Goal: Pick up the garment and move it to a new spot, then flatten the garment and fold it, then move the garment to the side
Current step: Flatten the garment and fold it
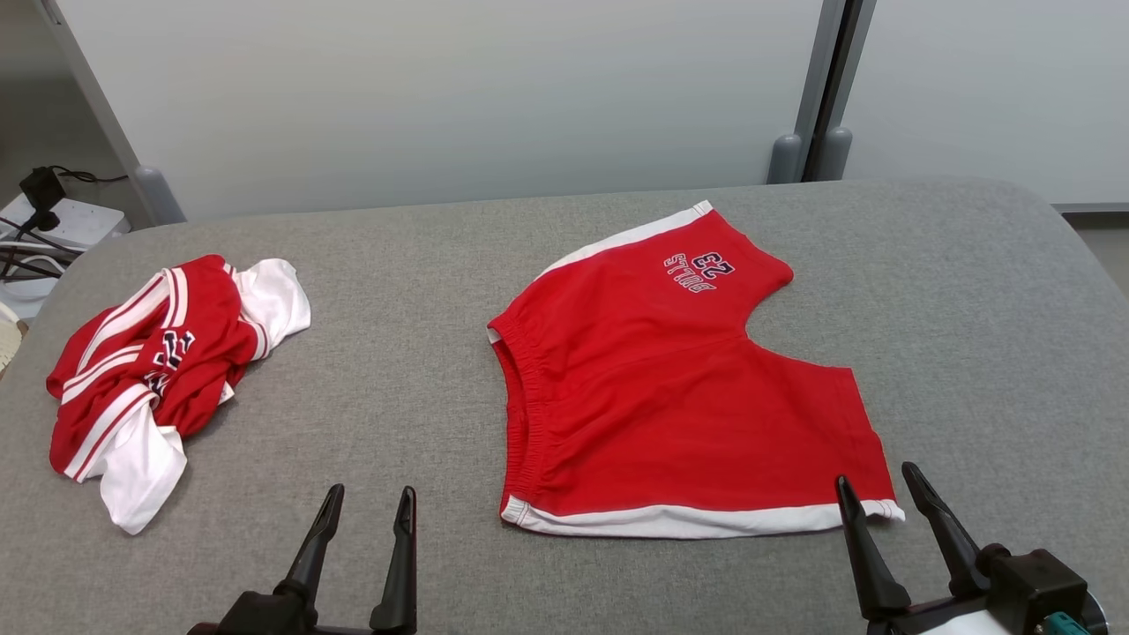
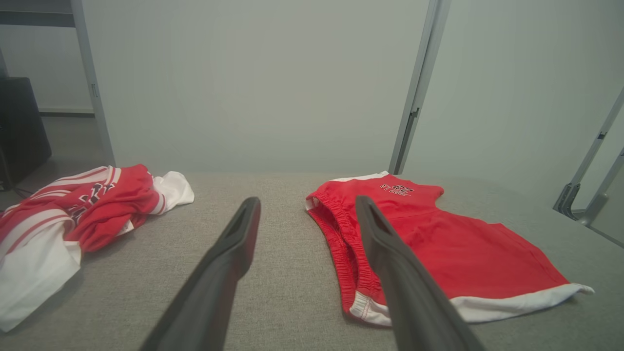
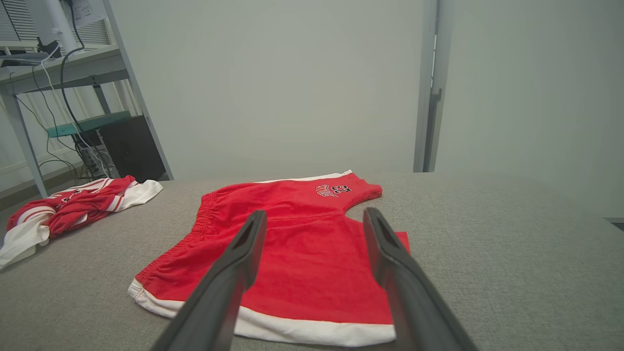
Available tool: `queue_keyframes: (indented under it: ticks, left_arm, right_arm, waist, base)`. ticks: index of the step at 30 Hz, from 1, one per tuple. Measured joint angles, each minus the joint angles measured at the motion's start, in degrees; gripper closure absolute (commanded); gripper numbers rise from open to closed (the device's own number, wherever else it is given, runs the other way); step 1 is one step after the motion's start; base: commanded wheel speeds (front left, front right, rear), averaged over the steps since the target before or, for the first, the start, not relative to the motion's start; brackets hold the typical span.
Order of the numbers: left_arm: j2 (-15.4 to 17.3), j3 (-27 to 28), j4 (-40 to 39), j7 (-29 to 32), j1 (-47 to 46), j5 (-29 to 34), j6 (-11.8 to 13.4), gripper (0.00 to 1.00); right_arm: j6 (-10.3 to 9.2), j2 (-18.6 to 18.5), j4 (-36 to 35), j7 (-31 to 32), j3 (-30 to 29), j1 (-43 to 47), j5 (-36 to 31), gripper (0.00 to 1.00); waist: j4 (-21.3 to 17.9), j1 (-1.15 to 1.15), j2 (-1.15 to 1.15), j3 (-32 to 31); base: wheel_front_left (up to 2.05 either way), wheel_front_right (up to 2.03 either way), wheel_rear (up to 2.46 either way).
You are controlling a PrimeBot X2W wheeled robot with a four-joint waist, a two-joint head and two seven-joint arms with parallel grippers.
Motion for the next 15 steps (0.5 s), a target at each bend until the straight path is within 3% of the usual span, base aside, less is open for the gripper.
queue_keyframes:
  ticks: [6, 11, 15]
  left_arm:
    - [0.0, -0.6, 0.35, 0.0, -0.14, -0.11, -0.35, 0.0]
    - [0.23, -3.98, 6.42, 0.03, -2.67, 4.83, -4.47, 0.0]
    - [0.31, -6.3, 12.87, 0.04, -8.38, 7.79, -6.17, 0.0]
  right_arm:
    - [0.01, 0.0, -0.02, 0.0, -0.32, -0.01, 0.9, 0.0]
    - [0.01, 0.0, -0.03, 0.0, -0.8, -0.14, 1.03, 0.0]
    - [0.0, -0.09, -0.1, 0.0, -0.56, -1.65, 1.18, 0.0]
  waist:
    - [0.3, 0.0, 0.0, 0.79]
    - [1.19, 0.0, 0.0, 2.3]
    - [1.5, 0.0, 0.0, 4.59]
  base:
    - [0.0, 0.0, 0.0]
    - [0.0, 0.0, 0.0]
    - [0.0, 0.0, 0.0]
